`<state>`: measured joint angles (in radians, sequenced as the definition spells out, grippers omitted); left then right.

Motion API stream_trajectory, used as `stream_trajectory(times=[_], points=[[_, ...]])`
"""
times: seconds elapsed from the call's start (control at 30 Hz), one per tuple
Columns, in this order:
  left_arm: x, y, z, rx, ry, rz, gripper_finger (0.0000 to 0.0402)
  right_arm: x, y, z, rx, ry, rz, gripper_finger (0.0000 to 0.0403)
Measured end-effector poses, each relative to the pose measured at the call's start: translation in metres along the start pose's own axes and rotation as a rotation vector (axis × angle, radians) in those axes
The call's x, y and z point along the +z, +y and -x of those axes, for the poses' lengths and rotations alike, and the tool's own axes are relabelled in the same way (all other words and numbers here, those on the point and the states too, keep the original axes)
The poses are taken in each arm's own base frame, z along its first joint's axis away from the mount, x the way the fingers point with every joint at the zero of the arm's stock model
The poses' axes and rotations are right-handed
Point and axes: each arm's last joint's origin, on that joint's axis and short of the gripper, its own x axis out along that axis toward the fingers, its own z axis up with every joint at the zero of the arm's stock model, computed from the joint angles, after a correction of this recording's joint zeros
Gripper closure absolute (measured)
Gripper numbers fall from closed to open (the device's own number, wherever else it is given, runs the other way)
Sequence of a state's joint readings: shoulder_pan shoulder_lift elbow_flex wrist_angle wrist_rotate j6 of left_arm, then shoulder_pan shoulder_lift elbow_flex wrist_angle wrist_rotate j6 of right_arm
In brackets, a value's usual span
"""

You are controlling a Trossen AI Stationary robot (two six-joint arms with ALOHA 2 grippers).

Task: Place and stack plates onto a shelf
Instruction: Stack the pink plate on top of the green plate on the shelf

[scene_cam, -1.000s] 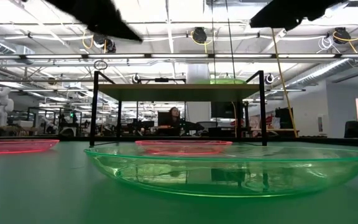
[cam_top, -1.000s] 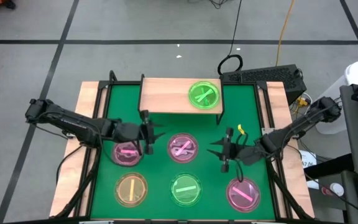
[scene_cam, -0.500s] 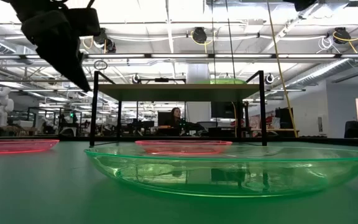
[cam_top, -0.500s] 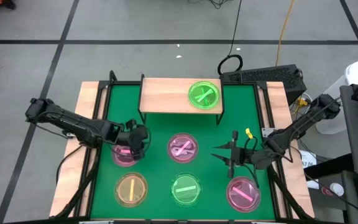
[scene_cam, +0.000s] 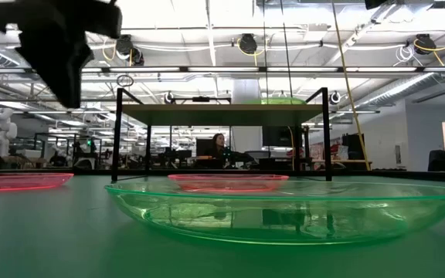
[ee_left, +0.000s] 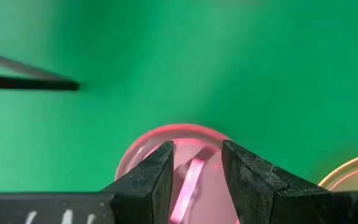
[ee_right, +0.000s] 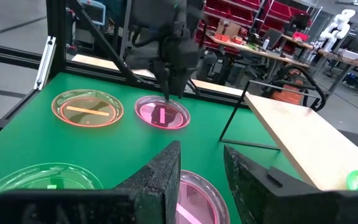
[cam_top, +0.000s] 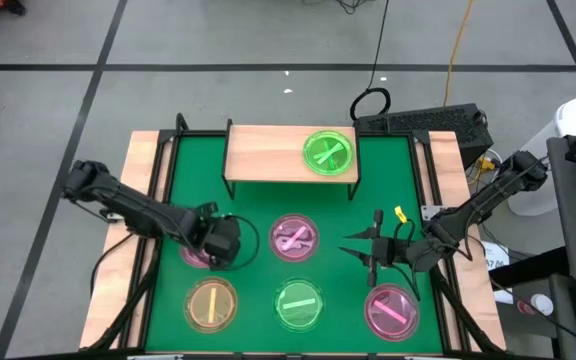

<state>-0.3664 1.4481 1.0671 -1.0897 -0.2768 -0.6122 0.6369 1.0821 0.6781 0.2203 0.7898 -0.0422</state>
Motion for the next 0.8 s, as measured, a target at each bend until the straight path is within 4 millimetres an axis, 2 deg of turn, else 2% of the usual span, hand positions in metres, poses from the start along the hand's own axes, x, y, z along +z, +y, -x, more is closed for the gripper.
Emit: stream_trajectory(times=[0.23, 0.8], points=[[-0.004, -0.015, -0.012, -0.005, 0.084, -0.026, 0.0259, 0.0, 0.0, 0.0, 0.006, 0.0, -0.003, 0.0298], [-0.034, -0.047, 0.003, 0.011, 0.013, -0.09, 0.0259, 0.01, -0.001, 0.0, -0.001, -0.08, 0.027, 0.0298]])
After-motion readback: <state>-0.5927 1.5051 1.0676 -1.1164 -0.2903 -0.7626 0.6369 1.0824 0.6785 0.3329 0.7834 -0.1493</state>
